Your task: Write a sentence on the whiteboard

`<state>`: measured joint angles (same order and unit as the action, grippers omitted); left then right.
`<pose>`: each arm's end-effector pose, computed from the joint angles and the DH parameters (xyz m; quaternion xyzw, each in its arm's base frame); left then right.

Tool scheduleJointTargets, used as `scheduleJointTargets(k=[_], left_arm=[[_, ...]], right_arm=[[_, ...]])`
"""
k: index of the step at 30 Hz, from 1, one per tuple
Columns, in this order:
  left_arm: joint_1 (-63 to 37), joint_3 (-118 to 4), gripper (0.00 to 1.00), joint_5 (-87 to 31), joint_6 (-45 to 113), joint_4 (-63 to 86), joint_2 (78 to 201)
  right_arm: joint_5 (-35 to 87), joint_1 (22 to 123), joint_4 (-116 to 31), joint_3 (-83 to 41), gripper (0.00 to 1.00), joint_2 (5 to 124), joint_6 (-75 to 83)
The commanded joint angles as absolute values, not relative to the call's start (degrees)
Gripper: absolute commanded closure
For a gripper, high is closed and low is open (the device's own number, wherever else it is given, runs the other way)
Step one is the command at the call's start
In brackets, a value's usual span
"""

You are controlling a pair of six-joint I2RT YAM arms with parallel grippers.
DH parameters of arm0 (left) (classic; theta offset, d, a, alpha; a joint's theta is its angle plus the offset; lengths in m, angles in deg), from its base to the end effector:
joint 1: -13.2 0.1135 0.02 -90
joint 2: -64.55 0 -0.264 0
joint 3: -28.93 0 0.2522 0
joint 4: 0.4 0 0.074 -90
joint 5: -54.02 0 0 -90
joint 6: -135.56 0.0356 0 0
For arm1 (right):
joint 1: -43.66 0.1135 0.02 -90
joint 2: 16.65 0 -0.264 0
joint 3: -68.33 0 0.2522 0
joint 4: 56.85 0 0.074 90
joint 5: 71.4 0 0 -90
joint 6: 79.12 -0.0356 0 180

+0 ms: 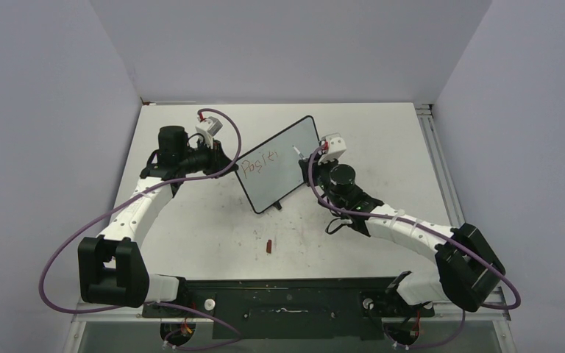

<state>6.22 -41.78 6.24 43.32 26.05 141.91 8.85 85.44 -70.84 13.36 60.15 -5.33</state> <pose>0.2917 -0.0598 0.2871 0.2053 0.8124 -0.3514 0.4175 0.2291 0.1966 0.2619 -0.1117 0.7448 0.2613 0.6037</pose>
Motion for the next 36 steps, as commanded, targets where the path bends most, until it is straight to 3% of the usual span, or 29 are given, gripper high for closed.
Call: scheduleJointTargets(k=[1, 36], left_arm=[[6.4, -43.4, 1.00, 6.4, 44.2, 24.2, 140.1], [6.4, -43.8, 1.00, 6.2, 44.4, 24.3, 140.9]], right_arm=[[13.9, 84.0, -75.1, 13.3, 0.95, 59.2, -6.4], [17.6, 84.8, -77.1, 6.4, 0.95, 69.4, -4.7]])
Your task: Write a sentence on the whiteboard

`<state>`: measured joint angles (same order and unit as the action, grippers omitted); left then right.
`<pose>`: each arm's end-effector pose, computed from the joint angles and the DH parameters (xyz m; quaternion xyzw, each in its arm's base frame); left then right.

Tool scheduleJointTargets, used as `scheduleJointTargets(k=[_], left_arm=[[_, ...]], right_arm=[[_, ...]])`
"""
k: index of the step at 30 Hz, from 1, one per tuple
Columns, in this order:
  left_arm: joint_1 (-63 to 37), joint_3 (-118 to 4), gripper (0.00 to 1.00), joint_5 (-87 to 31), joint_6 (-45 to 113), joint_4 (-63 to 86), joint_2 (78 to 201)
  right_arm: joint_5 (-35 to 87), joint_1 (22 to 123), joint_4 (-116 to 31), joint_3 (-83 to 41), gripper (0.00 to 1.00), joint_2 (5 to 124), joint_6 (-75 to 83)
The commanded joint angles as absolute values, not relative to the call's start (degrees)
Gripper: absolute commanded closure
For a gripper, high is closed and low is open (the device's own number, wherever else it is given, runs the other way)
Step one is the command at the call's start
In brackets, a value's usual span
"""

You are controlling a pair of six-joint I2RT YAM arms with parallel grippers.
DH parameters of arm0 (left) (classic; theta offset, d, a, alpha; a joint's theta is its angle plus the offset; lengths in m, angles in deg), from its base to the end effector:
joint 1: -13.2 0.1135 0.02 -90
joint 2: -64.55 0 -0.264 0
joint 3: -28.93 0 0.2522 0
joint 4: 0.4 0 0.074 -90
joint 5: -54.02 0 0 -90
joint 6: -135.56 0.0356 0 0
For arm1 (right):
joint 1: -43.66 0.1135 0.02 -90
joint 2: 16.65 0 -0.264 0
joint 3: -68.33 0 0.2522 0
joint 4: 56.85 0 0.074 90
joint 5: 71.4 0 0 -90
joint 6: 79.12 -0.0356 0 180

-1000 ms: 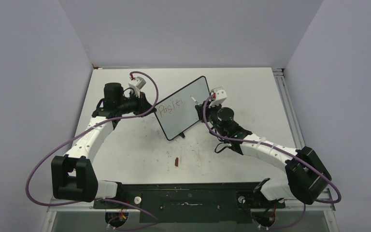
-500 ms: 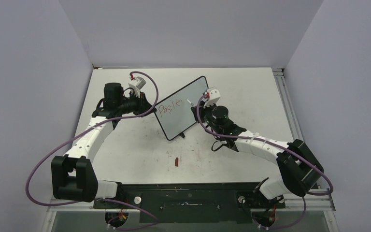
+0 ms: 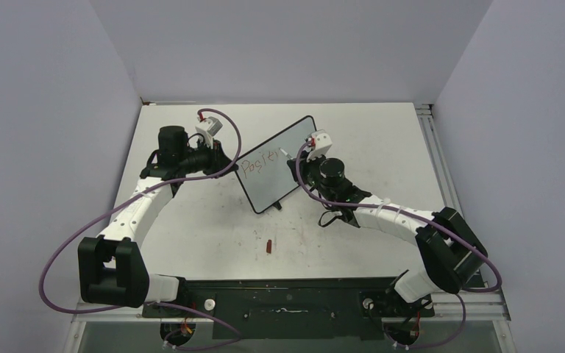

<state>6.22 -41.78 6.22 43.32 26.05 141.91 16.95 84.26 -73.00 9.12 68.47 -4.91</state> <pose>0.2917 -0.0598 0.2871 0.2053 0.8125 -0.3512 0.4176 0.2530 0.2155 0.2478 -0.1552 0.7488 0.2947 0.5731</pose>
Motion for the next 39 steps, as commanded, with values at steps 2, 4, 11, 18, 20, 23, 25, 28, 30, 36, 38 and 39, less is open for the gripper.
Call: scheduleJointTargets(k=[2, 4, 11, 18, 20, 23, 25, 28, 30, 36, 38, 39], left_arm=[[6.5, -43.8, 1.00, 6.2, 44.4, 24.3, 141.0], [6.4, -43.8, 1.00, 6.3, 44.4, 24.3, 141.0], [6.5, -43.7, 1.00, 6.3, 44.4, 24.3, 141.0], [6.4, -43.6, 1.00, 6.4, 44.4, 24.3, 140.8], [6.5, -43.7, 1.00, 6.4, 44.4, 24.3, 140.8], [6.4, -43.7, 1.00, 6.5, 44.3, 24.3, 140.7], [6.4, -43.7, 1.00, 6.5, 44.2, 24.2, 140.6], [6.5, -43.6, 1.00, 6.6, 44.2, 24.2, 140.6], [6.4, -43.6, 1.00, 6.6, 44.2, 24.2, 140.5], [6.4, -43.5, 1.00, 6.7, 44.1, 24.0, 140.4], [6.4, -43.4, 1.00, 6.7, 44.1, 24.0, 140.6], [6.4, -43.5, 1.00, 6.7, 44.1, 24.0, 140.7]], right_arm=[[17.2, 84.8, -77.1, 6.3, 0.95, 69.6, -4.7], [17.0, 84.8, -76.9, 6.3, 0.95, 69.8, -4.7], [16.5, 84.8, -76.0, 7.4, 0.95, 70.0, -5.1], [15.8, 85.0, -75.8, 9.6, 0.95, 69.5, -6.0], [15.3, 85.2, -75.6, 10.4, 0.95, 69.1, -6.2], [14.8, 85.4, -75.5, 11.2, 0.95, 68.7, -6.4], [14.4, 85.6, -75.1, 11.6, 0.95, 68.4, -6.5], [13.8, 85.8, -75.1, 12.2, 0.95, 68.0, -6.5], [13.7, 85.9, -75.0, 12.1, 0.95, 68.1, -6.4], [12.6, 86.0, -74.2, 10.1, 0.95, 67.9, -5.7], [12.3, 86.0, -73.9, 9.3, 0.95, 68.0, -5.3], [12.2, 85.9, -73.6, 8.8, 0.95, 68.1, -5.0]])
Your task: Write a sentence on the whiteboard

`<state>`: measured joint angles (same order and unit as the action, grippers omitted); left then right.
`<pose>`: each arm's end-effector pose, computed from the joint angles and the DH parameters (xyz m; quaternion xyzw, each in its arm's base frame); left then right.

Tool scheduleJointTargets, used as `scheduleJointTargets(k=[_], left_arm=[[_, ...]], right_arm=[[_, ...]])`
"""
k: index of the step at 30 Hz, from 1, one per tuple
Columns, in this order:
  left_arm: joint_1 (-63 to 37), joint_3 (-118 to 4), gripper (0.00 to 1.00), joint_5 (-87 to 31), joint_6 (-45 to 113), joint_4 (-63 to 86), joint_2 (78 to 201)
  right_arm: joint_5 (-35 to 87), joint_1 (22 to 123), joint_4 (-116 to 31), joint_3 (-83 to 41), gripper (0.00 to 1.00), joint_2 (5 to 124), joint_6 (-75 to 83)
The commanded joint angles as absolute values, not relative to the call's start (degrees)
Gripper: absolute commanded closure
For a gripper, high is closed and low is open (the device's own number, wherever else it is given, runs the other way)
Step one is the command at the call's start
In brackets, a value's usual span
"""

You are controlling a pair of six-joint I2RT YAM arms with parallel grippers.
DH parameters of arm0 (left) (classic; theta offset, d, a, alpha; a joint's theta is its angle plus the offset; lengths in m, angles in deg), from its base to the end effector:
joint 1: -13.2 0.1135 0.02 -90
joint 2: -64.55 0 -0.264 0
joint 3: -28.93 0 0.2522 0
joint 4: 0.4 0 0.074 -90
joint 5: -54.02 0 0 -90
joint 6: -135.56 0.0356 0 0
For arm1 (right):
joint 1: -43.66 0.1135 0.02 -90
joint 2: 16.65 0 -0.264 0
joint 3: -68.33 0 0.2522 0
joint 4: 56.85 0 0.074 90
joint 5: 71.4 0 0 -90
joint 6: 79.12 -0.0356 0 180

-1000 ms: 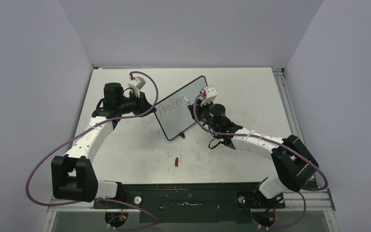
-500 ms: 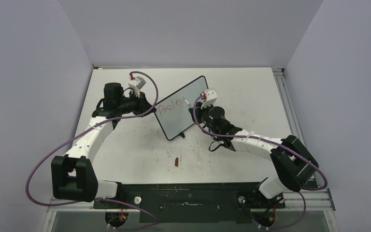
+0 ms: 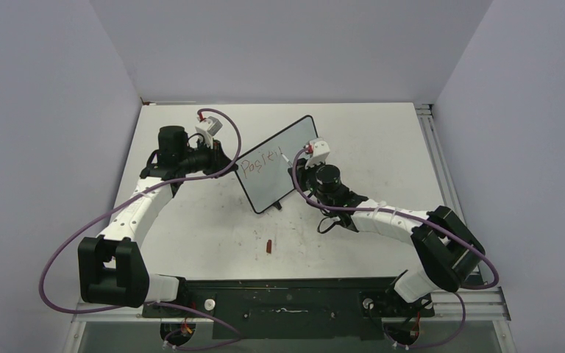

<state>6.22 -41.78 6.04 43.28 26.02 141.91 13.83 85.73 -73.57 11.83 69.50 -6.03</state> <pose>0.2918 -0.0597 0.2871 0.2044 0.8130 -0.3501 0.4180 0.2456 0.2177 0.2276 -0.1449 0.7684 0.2781 0.5578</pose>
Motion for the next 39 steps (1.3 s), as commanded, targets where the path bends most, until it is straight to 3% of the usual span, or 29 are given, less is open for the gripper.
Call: scheduleJointTargets(k=[1, 39], left_arm=[[6.4, -43.5, 1.00, 6.7, 44.1, 24.1, 140.8], [6.4, -43.5, 1.00, 6.6, 44.2, 24.1, 140.4]], right_arm=[[12.2, 86.0, -73.6, 8.4, 0.95, 68.2, -4.8], [9.4, 86.3, -72.4, 9.3, 0.95, 64.5, -4.1]])
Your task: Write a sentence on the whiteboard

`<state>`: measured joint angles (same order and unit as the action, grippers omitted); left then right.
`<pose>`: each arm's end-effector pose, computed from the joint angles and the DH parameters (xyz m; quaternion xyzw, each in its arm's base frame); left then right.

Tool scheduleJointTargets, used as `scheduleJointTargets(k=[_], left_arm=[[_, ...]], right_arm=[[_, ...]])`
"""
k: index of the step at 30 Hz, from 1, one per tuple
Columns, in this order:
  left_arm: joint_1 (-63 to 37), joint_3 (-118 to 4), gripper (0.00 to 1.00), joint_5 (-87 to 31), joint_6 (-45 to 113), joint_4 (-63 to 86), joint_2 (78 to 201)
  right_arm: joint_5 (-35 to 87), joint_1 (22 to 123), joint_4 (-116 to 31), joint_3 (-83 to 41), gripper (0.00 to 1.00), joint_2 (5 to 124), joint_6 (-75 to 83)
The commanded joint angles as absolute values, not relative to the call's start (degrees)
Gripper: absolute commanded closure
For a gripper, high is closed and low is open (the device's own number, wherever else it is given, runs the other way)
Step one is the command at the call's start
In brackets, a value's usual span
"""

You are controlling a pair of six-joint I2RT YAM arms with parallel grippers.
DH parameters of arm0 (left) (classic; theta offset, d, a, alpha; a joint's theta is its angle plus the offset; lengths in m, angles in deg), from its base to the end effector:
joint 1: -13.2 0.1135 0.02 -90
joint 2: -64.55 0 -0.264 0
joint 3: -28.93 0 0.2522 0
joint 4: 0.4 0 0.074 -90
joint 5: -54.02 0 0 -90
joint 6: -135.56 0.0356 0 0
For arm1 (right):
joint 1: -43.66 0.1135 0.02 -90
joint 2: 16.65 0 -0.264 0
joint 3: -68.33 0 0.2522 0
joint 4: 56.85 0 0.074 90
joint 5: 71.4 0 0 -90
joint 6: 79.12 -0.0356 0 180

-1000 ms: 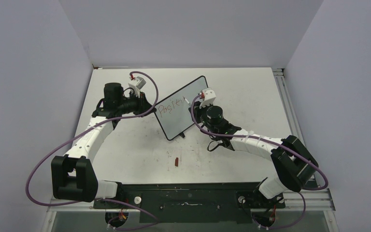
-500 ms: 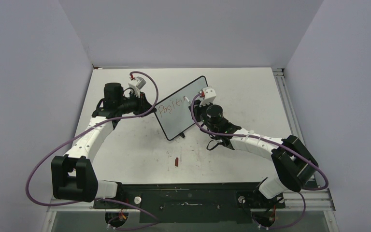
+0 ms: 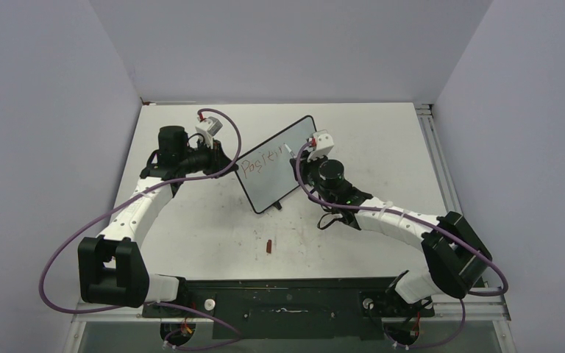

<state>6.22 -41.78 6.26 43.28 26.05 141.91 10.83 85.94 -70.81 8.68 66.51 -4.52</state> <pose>0.2917 -0.0598 0.2871 0.2051 0.8124 -0.3516 0.4174 0.2456 0.2168 0.2569 -0.1345 0.7511 0.2655 0.5893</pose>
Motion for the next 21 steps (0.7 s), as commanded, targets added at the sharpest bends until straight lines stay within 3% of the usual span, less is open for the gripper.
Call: scheduleJointTargets(k=[1, 21], left_arm=[[6.4, -43.5, 1.00, 6.6, 44.2, 24.1, 140.4], [6.4, -43.5, 1.00, 6.5, 44.2, 24.1, 140.7]], right_arm=[[9.4, 86.4, -72.5, 9.3, 0.95, 64.9, -4.2], [10.3, 86.3, -73.1, 8.5, 0.95, 68.8, -4.5]])
